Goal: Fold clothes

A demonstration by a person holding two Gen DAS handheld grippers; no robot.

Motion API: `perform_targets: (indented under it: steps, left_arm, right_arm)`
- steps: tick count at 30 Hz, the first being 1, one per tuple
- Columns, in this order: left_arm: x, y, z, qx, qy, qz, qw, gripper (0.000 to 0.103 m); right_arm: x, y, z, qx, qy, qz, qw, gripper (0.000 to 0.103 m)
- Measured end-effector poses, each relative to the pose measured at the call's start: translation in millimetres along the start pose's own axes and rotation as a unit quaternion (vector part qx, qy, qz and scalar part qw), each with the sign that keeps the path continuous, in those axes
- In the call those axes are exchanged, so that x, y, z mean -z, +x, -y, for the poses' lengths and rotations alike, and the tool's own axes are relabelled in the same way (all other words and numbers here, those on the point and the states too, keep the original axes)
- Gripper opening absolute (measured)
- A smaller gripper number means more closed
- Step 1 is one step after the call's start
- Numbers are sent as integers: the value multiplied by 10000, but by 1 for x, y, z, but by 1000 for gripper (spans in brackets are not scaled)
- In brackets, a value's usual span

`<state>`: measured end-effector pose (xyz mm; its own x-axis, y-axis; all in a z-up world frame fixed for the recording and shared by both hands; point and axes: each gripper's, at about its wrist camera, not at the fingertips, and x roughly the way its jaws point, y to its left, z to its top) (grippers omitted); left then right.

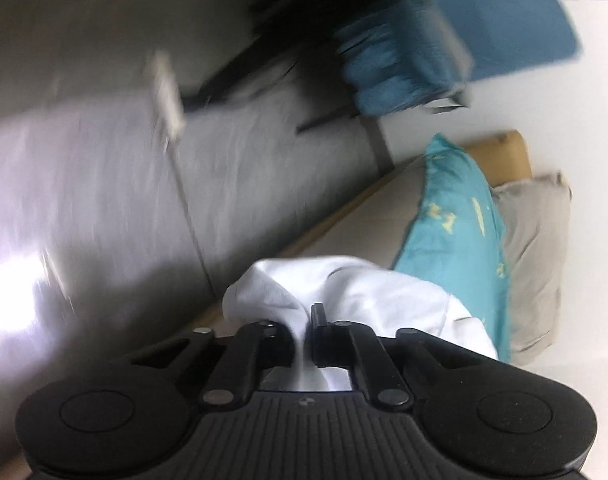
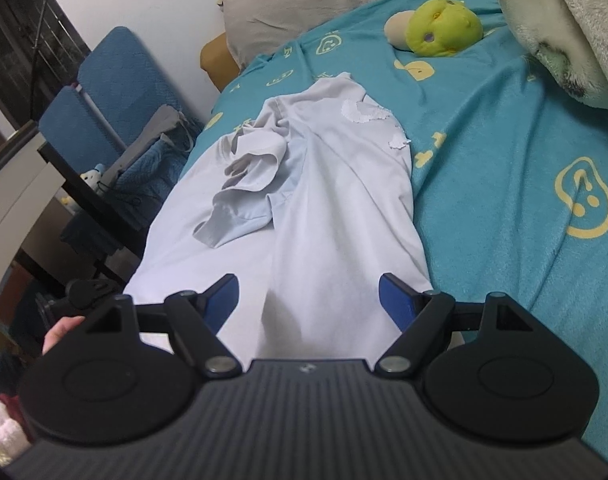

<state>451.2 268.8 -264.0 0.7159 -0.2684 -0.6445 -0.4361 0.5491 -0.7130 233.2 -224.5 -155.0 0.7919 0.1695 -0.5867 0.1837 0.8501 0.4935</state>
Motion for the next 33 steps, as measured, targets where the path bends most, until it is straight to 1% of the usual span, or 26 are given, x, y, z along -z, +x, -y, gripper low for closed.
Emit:
perform_targets:
  steps: [1,3,4,5,6,8,9,10,13,15,17,18,21,22,23,24,25,26,27,29,30,31,32,33]
  left_arm:
    - [2,-6,14,-89,337,153,9993,2]
    - [5,-19,41,-266,1008,459,9935,2]
    - [10,-27,60,-347,1417,610,9874,2]
    - [16,-35,79,-427,1847,760,9789,2]
    - [22,-43,99,-505,2274,908,9683,2]
    - [41,-57,141,-473,3019,1147,9452,2]
    - [50,-65,162,-443,3378,1259,9317,2]
    - [63,-71,185,-413,3753,1340,9162,2]
    - [111,-86,251,-271,4800,1445,8649,2]
    - [150,-85,286,-153,5314,1374,8358,2]
    - [190,-76,314,-30,5666,1234,8147,2]
    - [209,-69,326,18,5782,1145,8078,2]
    - [259,-42,344,77,5990,855,7962,2]
    - [272,-32,347,49,6030,783,7939,2]
    - [285,-22,349,17,6061,718,7921,3]
    - [295,-13,348,19,6054,625,7935,4]
    - [302,-6,346,37,6039,528,7953,9]
    - [308,0,344,57,6025,433,7969,17]
    - [312,4,340,64,6047,371,7955,22]
    - [314,5,329,56,6122,335,7900,60]
    - [314,0,323,42,6164,372,7865,67]
    - [311,-9,317,46,6175,445,7853,76]
    - [309,-19,311,56,6175,532,7847,81]
    - [306,-34,305,85,6140,612,7869,82]
  right_arm:
    - [-1,-2,0,5,19,49,10000,79]
    - [-4,-6,2,12,76,137,9999,79]
    - [-6,-8,3,17,111,176,9998,79]
    - [-7,-9,4,32,146,207,9997,79]
    - [-8,-11,6,56,173,240,9995,79]
    - [-10,-13,8,133,214,305,9992,79]
    - [-10,-15,11,175,246,334,9990,79]
    - [-11,-16,13,214,283,361,9987,79]
    - [-12,-21,21,313,430,404,9978,79]
    - [-13,-25,26,390,520,476,9968,79]
    - [-15,-28,31,453,597,570,9956,79]
    - [-17,-29,33,488,629,607,9950,79]
    - [-19,-32,40,621,706,716,9930,79]
    - [-19,-33,42,686,719,752,9922,80]
    - [-19,-32,43,736,714,775,9917,80]
    - [-19,-32,45,775,717,796,9912,80]
    - [-19,-31,47,786,738,810,9909,80]
    - [-19,-30,48,800,745,821,9906,80]
    - [-19,-29,49,823,710,827,9906,80]
    - [-20,-27,49,884,632,863,9903,80]
    - [-21,-27,49,902,604,883,9902,80]
    - [-21,-26,49,889,604,906,9901,80]
    - [-22,-26,49,880,598,924,9900,80]
    - [-22,-25,49,875,578,930,9901,80]
